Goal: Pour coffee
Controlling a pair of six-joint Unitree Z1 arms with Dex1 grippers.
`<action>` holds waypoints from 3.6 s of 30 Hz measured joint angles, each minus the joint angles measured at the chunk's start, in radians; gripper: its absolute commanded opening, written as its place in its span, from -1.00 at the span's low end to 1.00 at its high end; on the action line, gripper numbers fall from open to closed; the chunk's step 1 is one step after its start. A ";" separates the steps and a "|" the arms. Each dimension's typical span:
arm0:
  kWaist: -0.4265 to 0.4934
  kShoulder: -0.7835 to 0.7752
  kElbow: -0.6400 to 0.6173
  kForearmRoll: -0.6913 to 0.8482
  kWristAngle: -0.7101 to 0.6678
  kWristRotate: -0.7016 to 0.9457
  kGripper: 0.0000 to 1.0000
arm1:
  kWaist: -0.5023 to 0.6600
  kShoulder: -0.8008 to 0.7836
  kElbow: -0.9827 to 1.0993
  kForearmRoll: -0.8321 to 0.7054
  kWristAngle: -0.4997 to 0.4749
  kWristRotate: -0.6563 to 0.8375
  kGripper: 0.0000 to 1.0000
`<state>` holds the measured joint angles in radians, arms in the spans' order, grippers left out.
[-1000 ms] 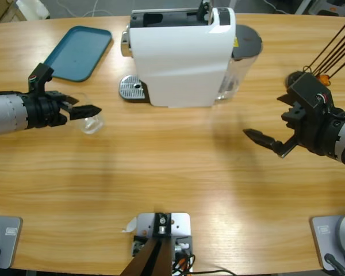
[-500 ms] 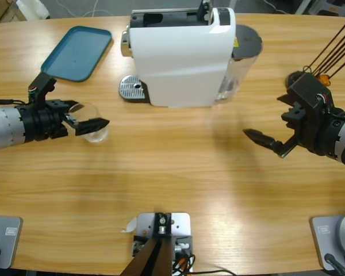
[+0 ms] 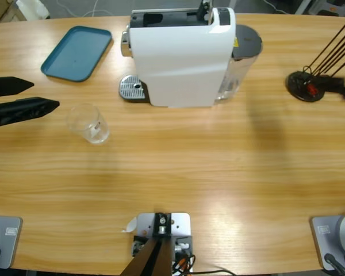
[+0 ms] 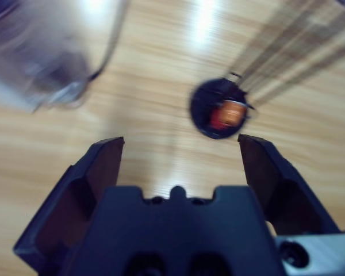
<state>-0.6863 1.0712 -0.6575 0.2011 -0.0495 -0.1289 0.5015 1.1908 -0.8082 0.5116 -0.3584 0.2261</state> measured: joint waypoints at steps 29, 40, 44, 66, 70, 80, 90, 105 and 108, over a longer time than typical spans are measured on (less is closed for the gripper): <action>0.070 -0.040 0.002 0.077 0.096 0.020 0.62 | -0.315 0.288 0.052 -0.216 0.145 0.088 0.26; 0.070 -0.040 0.002 0.077 0.096 0.020 0.62 | -0.351 0.351 0.052 -0.240 0.145 0.088 0.26; 0.070 -0.040 0.003 0.077 0.096 0.020 0.62 | -0.357 0.359 0.052 -0.254 0.145 0.088 0.22; 0.070 -0.040 0.009 0.077 0.096 0.020 0.62 | -0.362 0.387 0.053 -0.268 0.146 0.067 -1.00; 0.070 -0.040 0.009 0.077 0.096 0.020 0.62 | -0.362 0.387 0.053 -0.268 0.146 0.066 0.31; 0.070 -0.040 0.009 0.077 0.096 0.020 0.62 | -0.362 0.386 0.053 -0.271 0.161 0.066 0.78; 0.070 -0.040 0.009 0.077 0.091 0.020 0.62 | -0.333 0.327 0.101 -0.329 0.125 0.066 0.52; 0.070 -0.040 0.009 0.077 0.089 0.020 0.62 | -0.333 0.326 0.142 -0.405 0.110 0.089 0.26; 0.070 -0.040 0.009 0.077 0.089 0.020 0.62 | -0.333 0.331 0.145 -0.409 0.110 0.089 0.26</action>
<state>-0.6158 1.0313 -0.6490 0.2776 0.0398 -0.1092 0.1686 1.5215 -0.6633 0.1022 -0.2488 0.3147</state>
